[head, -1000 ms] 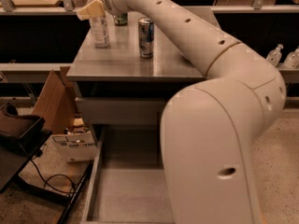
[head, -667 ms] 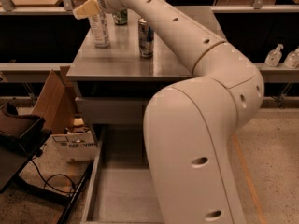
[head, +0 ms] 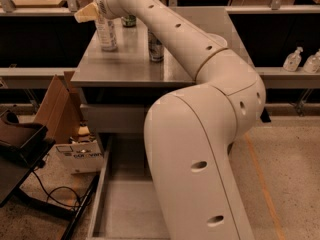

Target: Place blue plastic bottle into middle drawer

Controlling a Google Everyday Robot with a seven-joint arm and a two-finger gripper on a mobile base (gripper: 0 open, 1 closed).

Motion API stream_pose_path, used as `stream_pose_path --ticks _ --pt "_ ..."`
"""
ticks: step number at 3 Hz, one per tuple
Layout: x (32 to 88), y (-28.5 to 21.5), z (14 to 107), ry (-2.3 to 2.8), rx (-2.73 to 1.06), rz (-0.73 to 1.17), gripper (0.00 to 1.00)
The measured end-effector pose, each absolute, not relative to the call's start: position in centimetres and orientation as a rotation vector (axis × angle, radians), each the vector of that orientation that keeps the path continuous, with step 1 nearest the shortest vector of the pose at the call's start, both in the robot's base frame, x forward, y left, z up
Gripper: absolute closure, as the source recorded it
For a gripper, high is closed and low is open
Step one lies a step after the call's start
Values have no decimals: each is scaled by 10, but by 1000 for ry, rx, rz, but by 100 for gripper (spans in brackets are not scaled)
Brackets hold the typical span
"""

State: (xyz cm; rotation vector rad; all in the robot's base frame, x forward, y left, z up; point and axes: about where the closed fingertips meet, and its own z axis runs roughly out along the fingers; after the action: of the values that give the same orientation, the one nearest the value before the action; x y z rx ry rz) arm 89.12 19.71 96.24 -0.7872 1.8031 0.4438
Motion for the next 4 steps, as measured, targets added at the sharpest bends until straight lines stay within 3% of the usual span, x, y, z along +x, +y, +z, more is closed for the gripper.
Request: stream_pose_path --ticks 3,4 --pt "891 216 948 1807 -798 470 88" --pt "891 218 946 1809 -800 472 100"
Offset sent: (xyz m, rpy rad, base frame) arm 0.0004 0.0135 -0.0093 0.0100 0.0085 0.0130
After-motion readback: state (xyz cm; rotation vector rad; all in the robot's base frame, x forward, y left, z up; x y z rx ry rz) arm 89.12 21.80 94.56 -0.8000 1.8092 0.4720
